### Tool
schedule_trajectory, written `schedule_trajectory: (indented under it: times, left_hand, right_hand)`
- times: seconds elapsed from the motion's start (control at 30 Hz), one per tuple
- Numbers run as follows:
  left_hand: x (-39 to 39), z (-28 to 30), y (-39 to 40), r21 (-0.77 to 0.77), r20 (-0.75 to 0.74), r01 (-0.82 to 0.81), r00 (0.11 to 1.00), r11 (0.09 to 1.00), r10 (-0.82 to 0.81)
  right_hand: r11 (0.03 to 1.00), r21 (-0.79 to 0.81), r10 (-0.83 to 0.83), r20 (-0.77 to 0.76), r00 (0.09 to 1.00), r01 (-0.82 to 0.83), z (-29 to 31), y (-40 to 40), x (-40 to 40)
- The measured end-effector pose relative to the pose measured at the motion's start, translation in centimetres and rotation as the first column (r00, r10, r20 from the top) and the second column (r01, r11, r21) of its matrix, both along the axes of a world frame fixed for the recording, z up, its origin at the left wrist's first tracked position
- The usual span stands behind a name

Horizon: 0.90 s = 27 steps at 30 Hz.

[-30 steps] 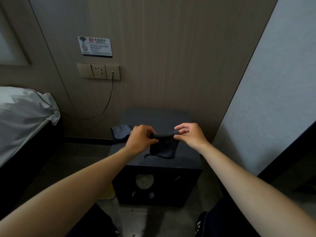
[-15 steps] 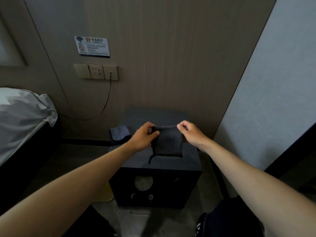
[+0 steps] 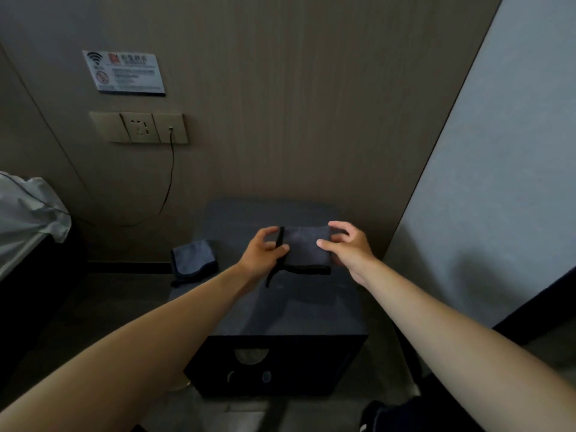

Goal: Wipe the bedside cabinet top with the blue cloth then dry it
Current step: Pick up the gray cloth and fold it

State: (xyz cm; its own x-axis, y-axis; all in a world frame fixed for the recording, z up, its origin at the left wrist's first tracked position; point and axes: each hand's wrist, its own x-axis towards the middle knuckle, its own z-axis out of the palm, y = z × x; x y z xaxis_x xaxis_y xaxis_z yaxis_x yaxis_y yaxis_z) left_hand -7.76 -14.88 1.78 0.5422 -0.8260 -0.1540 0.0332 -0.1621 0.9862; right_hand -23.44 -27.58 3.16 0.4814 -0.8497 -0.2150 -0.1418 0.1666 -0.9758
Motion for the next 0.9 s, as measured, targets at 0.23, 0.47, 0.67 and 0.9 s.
schedule_trajectory:
  times: [0.23, 0.47, 0.67, 0.9]
  left_hand:
    - [3.5, -3.6, -8.0, 0.089, 0.184, 0.059, 0.98, 0.994, -0.075]
    - [5.3, -7.2, -16.2, 0.166, 0.456, 0.05, 0.882, 0.985, -0.121]
    - [7.0, -9.0, -20.6, 0.227, 0.714, 0.026, 0.676, 0.974, -0.184]
    - [8.7, -10.7, -23.4, 0.397, 0.784, 0.015, 0.514, 0.918, -0.348]
  right_hand:
    - [0.999, -0.046, -0.022, -0.099, 0.995, 0.017, -3.8, -8.5, 2.2]
    - [0.985, -0.172, -0.064, -0.206, 0.976, 0.028, -7.0, -15.0, 5.2]
    - [0.944, -0.328, -0.116, -0.255, 0.96, 0.027, -9.2, -19.1, 7.9]
    - [0.891, -0.453, -0.168, -0.391, 0.905, -0.03, -10.7, -22.0, 10.0]
